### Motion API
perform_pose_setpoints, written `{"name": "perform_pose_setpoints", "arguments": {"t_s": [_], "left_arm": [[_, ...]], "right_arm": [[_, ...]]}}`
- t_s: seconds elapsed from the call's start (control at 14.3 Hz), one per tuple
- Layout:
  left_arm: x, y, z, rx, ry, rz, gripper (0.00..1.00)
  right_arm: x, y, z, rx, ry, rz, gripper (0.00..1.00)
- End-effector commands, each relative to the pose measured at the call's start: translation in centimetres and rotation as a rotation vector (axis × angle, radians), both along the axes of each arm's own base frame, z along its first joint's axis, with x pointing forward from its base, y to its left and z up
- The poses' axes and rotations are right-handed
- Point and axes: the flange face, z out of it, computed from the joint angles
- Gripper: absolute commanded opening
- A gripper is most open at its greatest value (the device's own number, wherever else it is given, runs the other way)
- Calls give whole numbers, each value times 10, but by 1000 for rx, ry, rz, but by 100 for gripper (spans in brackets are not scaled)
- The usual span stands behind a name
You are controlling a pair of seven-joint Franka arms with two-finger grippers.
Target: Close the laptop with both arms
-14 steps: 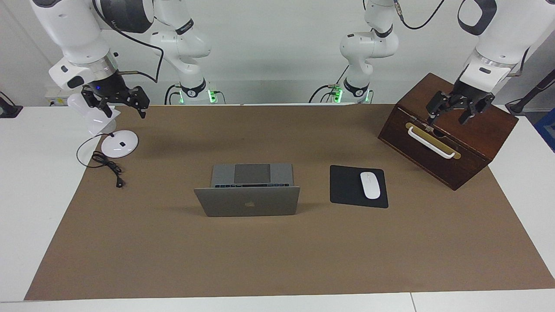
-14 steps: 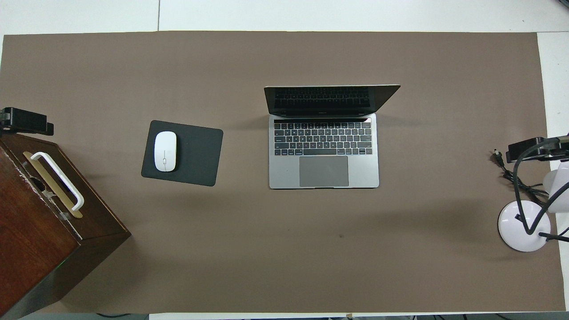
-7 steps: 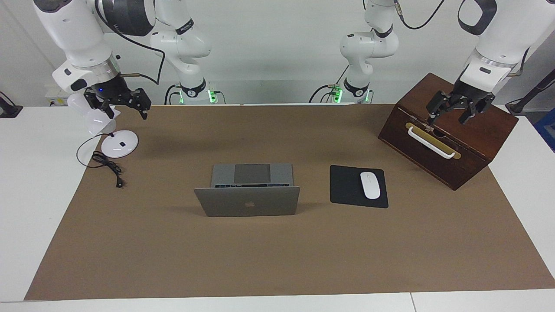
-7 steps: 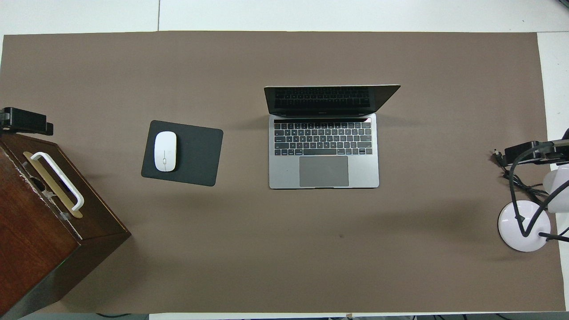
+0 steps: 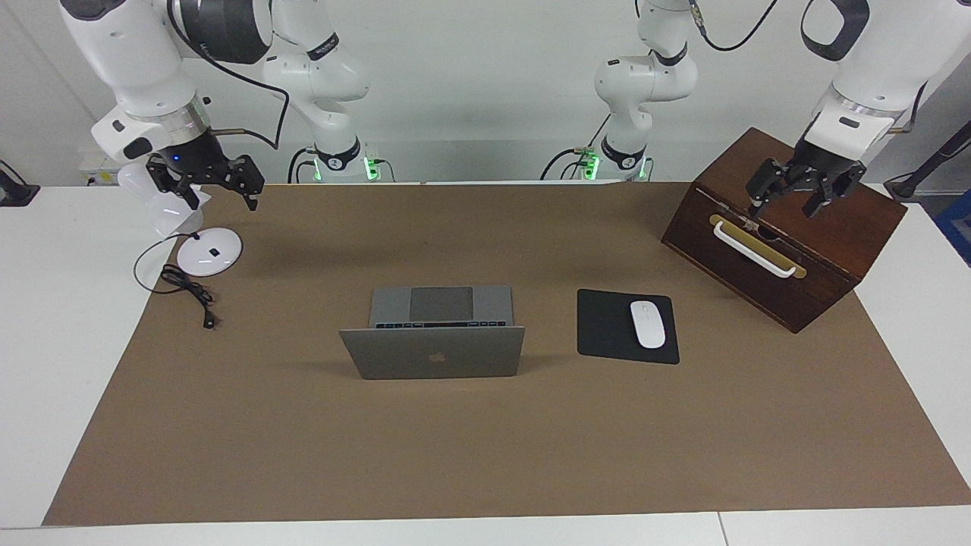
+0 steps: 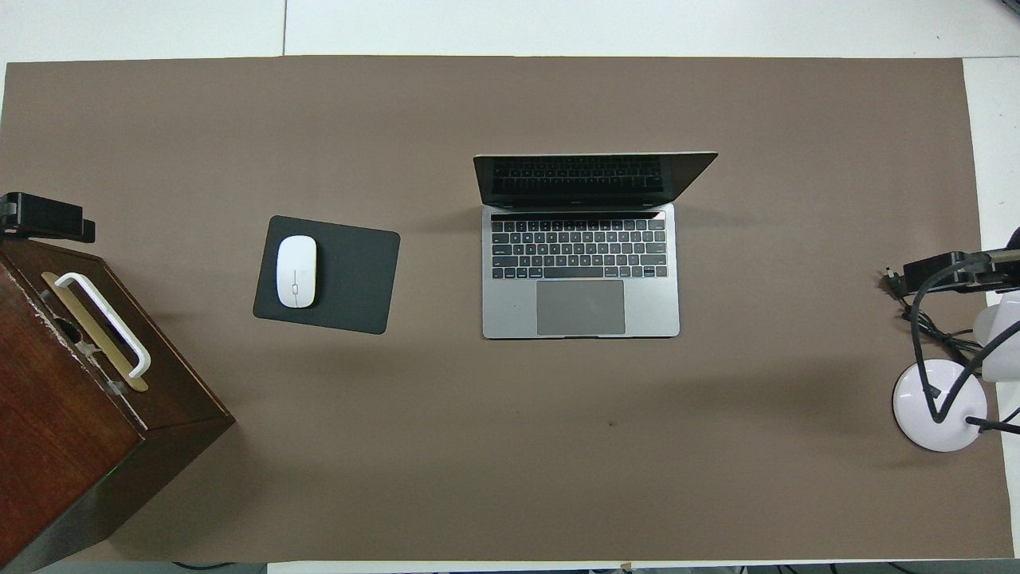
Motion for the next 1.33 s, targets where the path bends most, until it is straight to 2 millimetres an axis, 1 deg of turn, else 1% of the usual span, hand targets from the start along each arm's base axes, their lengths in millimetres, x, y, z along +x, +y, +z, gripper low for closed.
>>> {"name": "perform_pose_setpoints", "arguments": {"t_s": [0.0,0.14,0.21,0.28,0.42,0.49,0.56,0.63,0.77,0.84,0.91,0.98,1.19,1.26], "left_arm": [[-9,2,2,12,-2,-3,100],[-9,3,-2,13,1,-2,100],[-10,3,-2,13,-2,0,100],[-9,3,-1,12,-14,0,100],[-8,3,0,12,-22,2,100],[-8,3,0,13,-22,2,100],[-8,3,-1,13,-22,2,100],[-7,5,1,12,-28,5,100],[-7,8,0,12,-28,11,100],[-8,12,-1,12,-25,17,100],[-8,12,-1,12,-25,17,100],[-8,12,-3,12,-21,17,100],[-10,11,-3,12,-20,16,100],[-9,12,-4,12,-20,17,97]], "right_arm": [[-2,-4,-2,10,-20,17,100],[-2,-6,-3,10,-19,23,100],[-1,-12,-1,9,-38,34,100],[2,-20,-2,8,-50,50,98],[10,-26,-2,2,-70,68,89],[16,-27,-1,-3,-80,70,82],[24,-30,2,-8,-90,69,73],[32,-32,0,-9,-94,82,63],[46,-34,2,-21,-130,96,31],[55,-34,6,-23,-145,96,11],[64,-35,7,-26,-153,98,0],[73,-35,9,-28,-162,99,0],[95,-31,3,-30,-175,111,0],[105,-32,8,-31,-194,109,0]]}}
